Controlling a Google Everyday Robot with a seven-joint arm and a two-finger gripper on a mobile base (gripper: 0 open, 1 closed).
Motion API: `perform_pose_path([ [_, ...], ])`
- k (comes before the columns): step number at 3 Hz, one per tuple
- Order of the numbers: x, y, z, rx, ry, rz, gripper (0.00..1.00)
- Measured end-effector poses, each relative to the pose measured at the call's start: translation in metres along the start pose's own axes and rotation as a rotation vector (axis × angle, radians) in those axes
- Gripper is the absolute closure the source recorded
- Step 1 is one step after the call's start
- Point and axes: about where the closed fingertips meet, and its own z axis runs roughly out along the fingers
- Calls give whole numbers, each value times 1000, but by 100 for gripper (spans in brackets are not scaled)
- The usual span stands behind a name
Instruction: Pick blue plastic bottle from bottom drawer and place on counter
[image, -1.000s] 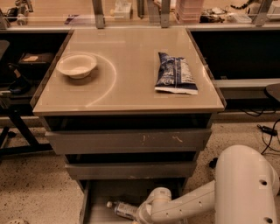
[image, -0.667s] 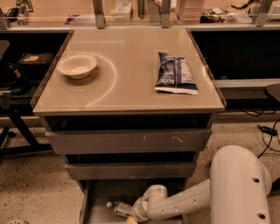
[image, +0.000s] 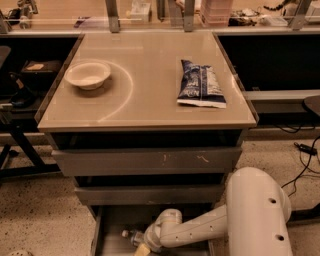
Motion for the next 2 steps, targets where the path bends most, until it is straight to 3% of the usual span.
perform_pose_path([
  [2, 4, -8, 27, 14, -2, -7, 0],
])
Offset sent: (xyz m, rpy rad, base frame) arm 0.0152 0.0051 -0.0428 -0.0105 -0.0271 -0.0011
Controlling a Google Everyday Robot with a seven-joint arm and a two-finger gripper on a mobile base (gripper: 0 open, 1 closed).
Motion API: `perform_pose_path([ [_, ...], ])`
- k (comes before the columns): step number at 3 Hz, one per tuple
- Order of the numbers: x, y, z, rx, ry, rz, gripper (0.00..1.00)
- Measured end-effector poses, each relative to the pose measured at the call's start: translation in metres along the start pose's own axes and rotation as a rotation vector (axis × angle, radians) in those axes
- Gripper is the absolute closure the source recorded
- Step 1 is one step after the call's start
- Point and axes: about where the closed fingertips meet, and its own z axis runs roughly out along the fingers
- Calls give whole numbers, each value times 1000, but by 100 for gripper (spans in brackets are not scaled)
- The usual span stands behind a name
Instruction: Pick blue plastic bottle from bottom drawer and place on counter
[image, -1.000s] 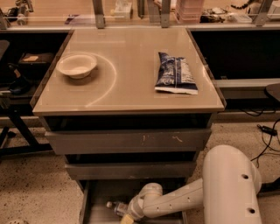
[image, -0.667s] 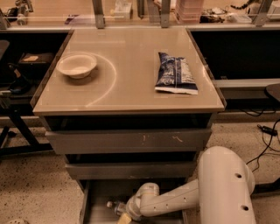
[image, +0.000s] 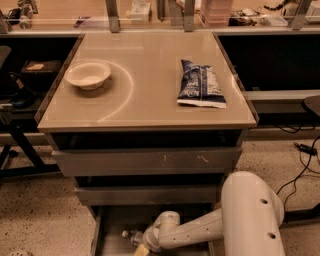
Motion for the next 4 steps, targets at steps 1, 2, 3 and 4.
perform_pose_path([
  [1, 10, -3, 11, 3, 8, 6, 0],
  [2, 21, -8, 21, 5, 17, 19, 0],
  [3, 23, -8, 23, 5, 19, 22, 13],
  [4, 23, -8, 23, 5, 19, 22, 36],
])
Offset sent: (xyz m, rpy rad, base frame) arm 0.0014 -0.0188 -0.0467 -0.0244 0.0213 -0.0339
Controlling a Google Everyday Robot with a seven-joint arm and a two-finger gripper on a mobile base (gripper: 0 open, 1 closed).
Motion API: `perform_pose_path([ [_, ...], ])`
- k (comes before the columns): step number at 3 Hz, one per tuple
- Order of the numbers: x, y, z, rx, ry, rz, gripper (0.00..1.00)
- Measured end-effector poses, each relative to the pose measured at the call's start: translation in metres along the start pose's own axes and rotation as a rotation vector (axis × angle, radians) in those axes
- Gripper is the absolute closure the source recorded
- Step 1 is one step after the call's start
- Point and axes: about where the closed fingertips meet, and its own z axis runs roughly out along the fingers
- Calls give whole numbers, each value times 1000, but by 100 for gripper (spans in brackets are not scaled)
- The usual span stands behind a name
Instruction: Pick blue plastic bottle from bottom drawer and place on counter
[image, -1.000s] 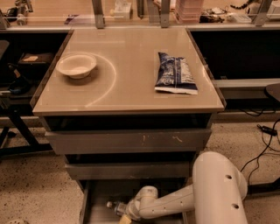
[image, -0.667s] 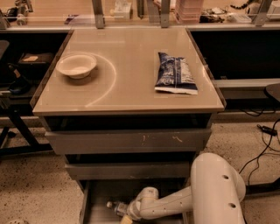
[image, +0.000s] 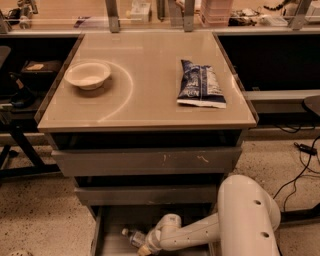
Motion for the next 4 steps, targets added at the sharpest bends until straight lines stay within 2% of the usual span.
perform_pose_path([
  [2, 1, 2, -3, -8, -2, 6, 83],
  [3, 4, 9, -31, -45, -16, 51, 100],
  [4, 6, 26, -84, -89, -18, 114, 100],
])
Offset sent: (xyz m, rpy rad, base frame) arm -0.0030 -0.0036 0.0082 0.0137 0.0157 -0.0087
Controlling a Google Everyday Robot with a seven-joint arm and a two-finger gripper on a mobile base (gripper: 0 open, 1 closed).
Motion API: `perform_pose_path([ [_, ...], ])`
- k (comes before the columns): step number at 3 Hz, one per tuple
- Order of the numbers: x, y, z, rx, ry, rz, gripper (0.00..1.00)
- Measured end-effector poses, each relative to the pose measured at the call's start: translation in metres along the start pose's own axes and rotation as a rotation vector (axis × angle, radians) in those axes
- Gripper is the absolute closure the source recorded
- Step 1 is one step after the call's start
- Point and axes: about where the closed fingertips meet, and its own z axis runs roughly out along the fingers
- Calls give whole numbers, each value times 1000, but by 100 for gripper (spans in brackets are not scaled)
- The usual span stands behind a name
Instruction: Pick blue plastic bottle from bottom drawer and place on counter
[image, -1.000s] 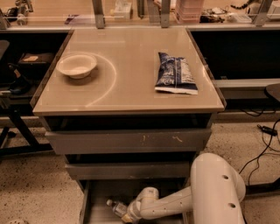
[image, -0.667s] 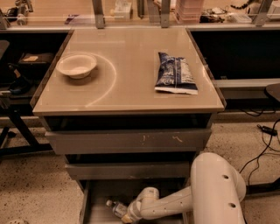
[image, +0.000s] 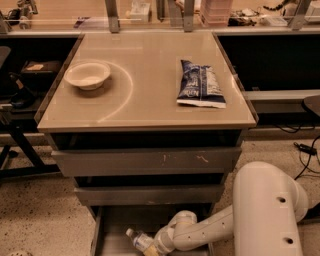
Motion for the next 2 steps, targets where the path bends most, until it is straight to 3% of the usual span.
perform_pose_path([
  [2, 7, 32, -108, -9, -35, 57, 100],
])
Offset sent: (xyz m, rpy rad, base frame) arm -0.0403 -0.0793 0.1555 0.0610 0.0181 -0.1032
